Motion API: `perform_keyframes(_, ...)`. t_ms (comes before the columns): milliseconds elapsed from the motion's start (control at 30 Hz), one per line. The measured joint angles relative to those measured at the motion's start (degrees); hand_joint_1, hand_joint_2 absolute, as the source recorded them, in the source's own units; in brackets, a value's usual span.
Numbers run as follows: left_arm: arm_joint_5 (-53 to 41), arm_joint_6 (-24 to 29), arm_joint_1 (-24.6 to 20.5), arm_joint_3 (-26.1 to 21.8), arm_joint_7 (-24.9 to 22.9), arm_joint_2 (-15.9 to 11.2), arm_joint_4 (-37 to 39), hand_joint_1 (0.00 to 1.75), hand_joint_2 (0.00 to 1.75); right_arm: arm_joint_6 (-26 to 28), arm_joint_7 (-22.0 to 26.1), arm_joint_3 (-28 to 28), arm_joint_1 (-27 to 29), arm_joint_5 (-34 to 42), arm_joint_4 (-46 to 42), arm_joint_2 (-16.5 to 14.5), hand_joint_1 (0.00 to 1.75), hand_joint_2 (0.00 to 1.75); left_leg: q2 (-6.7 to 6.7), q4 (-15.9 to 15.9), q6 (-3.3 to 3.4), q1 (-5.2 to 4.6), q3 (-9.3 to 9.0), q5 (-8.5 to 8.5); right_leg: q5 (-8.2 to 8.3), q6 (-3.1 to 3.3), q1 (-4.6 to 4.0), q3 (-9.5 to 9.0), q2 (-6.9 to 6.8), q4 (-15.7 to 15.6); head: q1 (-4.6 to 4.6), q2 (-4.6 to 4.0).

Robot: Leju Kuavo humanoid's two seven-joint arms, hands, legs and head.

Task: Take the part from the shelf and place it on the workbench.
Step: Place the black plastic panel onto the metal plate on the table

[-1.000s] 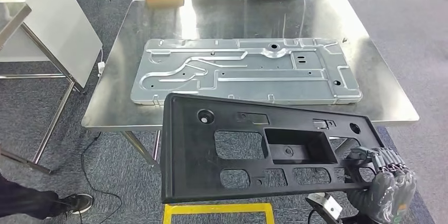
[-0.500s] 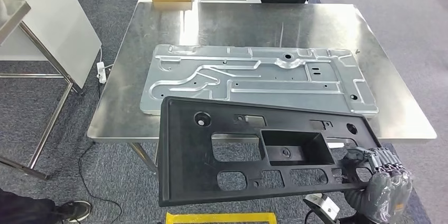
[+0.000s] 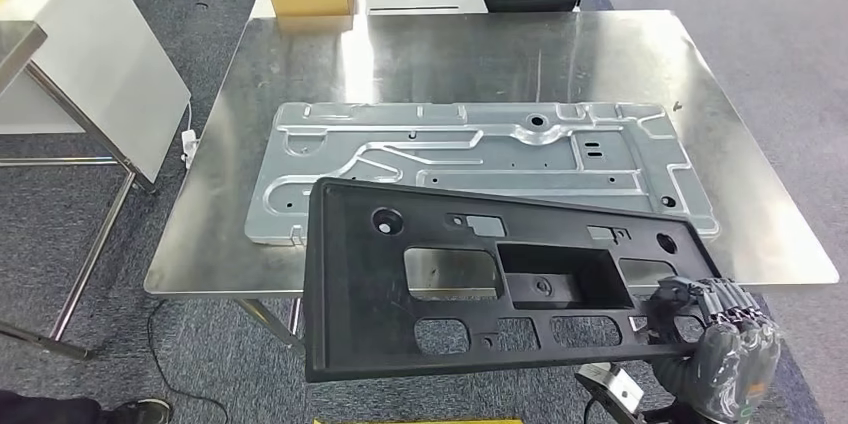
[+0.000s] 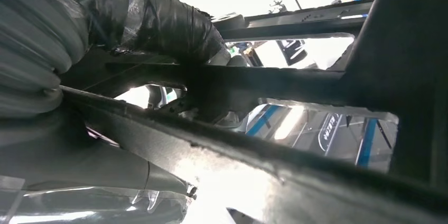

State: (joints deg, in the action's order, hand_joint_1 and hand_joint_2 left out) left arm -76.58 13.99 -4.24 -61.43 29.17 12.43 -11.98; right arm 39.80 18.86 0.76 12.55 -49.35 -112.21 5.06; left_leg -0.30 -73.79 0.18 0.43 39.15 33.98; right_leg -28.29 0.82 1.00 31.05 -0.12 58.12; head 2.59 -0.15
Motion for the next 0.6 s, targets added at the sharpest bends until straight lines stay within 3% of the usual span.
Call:
perform_keyframes(67,0.0,0.0,0.1,0.0,-0.1,0.0,0.0,0.00,1.75,0.0,0.0,0.0,0.0,0.0,0.0,0.0,1.75,1.75,0.04,6.9,-0.27,0.42,-1.76,-5.75,-0.97,-0.48,0.19,-1.17,0.13,0.1,0.01,0.00)
perform_keyframes(133,0.1,0.2,0.1,0.0,-0.3,0.0,0.0,0.00,1.75,0.0,0.0,0.0,0.0,0.1,0.0,0.0,1.75,1.75,0.01,12.6,-0.08,0.36,-3.85,-8.55,-1.83,-1.22,0.16,-1.68,0.23,0.4,0.02,0.00)
perform_keyframes(233,0.1,0.9,-0.1,0.0,-0.7,0.0,0.0,0.00,1.75,0.0,0.1,0.1,0.0,0.2,0.0,0.0,1.75,1.75,-0.04,14.2,1.10,-0.13,-4.50,-8.11,-2.22,-2.19,0.26,-1.75,0.22,0.2,0.01,0.00)
perform_keyframes(300,0.1,0.4,-0.1,0.0,-0.4,-0.1,0.0,0.00,1.75,0.0,0.1,0.1,0.0,0.3,0.0,-0.1,1.65,1.75,-0.03,14.8,1.93,-0.13,-5.05,-8.05,-3.16,-2.66,0.46,-1.56,0.15,1.4,0.04,0.00)
perform_keyframes(333,0.1,0.0,-0.1,0.0,-0.1,-0.1,0.0,0.00,1.75,0.0,0.2,0.1,0.0,0.3,0.0,-0.1,1.60,1.75,-0.02,15.1,2.28,-0.05,-5.34,-8.00,-4.27,-2.78,0.46,-0.61,0.14,3.4,0.07,0.00)
perform_keyframes(400,-0.1,-0.7,-0.2,0.0,0.4,-0.1,0.0,0.00,1.75,0.0,0.2,0.1,0.0,0.5,0.1,-0.1,1.55,1.75,-0.01,15.2,2.81,-0.21,-5.61,-7.75,-7.20,-2.83,0.37,3.46,0.13,10.7,0.11,0.00)
perform_keyframes(433,-0.2,-0.9,-0.2,0.0,0.4,-0.1,0.0,0.00,1.31,0.0,0.1,0.1,0.0,0.5,0.2,-0.1,1.56,1.75,-0.01,15.2,3.01,-0.37,-5.72,-7.60,-8.20,-2.84,0.32,5.77,0.14,14.3,0.11,0.00)
perform_keyframes(467,-0.3,-1.0,-0.2,0.0,0.4,-0.1,0.0,0.00,0.87,0.0,0.1,0.1,0.0,0.5,0.3,-0.1,1.56,1.75,-0.02,15.2,3.16,-0.56,-5.91,-7.43,-8.15,-2.76,0.29,7.47,0.13,16.4,0.10,0.00)
perform_keyframes(500,-0.3,-1.0,-0.1,0.0,0.3,-0.1,0.0,0.00,0.44,0.0,0.0,0.1,0.0,0.2,0.5,-0.1,1.57,1.75,-0.05,15.2,3.27,-0.75,-6.17,-7.25,-6.93,-2.59,0.25,8.17,0.13,16.5,0.10,0.00)
perform_keyframes(533,-0.3,-0.8,-0.1,0.0,0.1,-0.1,0.0,0.00,0.00,0.0,-0.1,0.1,-0.1,-0.2,0.7,-0.1,1.58,1.75,-0.09,15.2,3.31,-0.89,-6.52,-7.05,-4.63,-2.29,0.14,7.61,0.13,14.2,0.10,0.00)
perform_keyframes(600,-0.4,-0.2,-0.1,0.0,-0.7,-0.1,0.0,0.00,0.00,0.0,-0.5,0.1,-0.4,-1.9,1.0,-0.1,1.60,1.75,-0.15,15.2,3.25,-1.10,-7.17,-6.64,-0.07,-1.44,-0.32,4.81,0.12,6.7,0.11,0.00)
